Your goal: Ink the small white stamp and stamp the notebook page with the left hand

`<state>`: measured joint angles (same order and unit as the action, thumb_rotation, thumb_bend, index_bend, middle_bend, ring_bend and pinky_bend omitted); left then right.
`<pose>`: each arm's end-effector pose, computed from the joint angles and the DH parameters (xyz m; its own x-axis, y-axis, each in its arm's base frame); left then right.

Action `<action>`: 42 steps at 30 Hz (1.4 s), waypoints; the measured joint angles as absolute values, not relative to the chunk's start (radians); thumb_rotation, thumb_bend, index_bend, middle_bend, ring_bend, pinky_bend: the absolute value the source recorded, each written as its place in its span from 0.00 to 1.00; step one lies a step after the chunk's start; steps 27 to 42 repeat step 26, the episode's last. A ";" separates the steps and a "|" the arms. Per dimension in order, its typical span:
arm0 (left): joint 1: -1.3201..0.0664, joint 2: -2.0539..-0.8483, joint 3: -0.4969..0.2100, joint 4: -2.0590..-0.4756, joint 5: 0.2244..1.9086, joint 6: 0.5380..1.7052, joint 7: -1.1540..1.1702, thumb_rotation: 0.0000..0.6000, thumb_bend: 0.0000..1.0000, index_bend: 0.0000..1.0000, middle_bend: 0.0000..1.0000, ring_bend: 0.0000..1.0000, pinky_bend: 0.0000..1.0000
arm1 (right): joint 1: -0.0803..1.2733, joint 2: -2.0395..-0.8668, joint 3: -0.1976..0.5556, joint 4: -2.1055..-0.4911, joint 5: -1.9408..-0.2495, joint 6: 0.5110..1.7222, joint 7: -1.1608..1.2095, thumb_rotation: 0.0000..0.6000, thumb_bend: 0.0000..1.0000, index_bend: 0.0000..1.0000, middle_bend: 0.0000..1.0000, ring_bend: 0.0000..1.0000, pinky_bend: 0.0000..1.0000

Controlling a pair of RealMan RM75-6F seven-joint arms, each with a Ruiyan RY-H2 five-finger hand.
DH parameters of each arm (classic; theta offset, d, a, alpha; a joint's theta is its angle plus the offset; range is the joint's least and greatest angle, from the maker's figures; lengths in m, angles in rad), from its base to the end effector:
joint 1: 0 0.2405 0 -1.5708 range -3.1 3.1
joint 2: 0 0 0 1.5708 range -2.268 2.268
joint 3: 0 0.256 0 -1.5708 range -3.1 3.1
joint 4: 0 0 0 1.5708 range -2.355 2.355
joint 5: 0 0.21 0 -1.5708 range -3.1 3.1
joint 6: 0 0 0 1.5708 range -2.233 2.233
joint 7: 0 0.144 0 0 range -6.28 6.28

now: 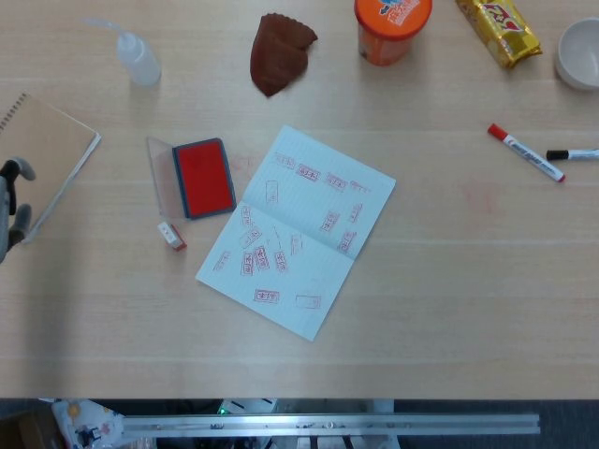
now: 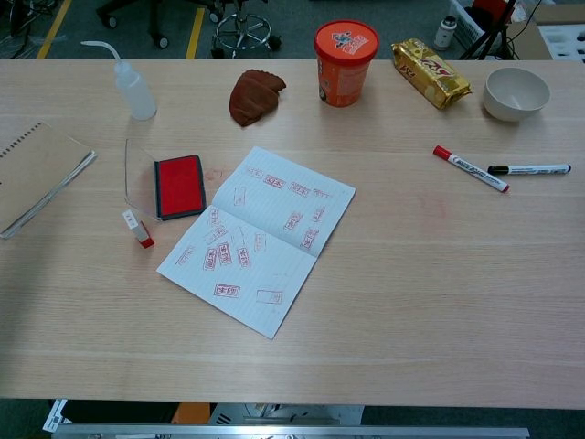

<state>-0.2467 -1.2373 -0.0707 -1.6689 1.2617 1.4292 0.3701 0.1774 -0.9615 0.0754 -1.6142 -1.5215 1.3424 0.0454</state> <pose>-0.2872 0.2290 0.1201 0.5414 0.0367 0.8400 0.8385 0.0501 -0.5426 -0.3062 -0.2154 0.1951 0.5010 -0.0626 0.8632 -0.8636 -0.1013 0.4939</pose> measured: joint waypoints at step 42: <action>-0.070 -1.191 -0.008 -1.665 1.385 1.585 0.248 1.00 0.28 0.44 0.68 0.66 0.94 | 0.150 -1.021 0.042 -1.558 -1.582 1.430 0.076 1.00 0.07 0.43 0.51 0.41 0.52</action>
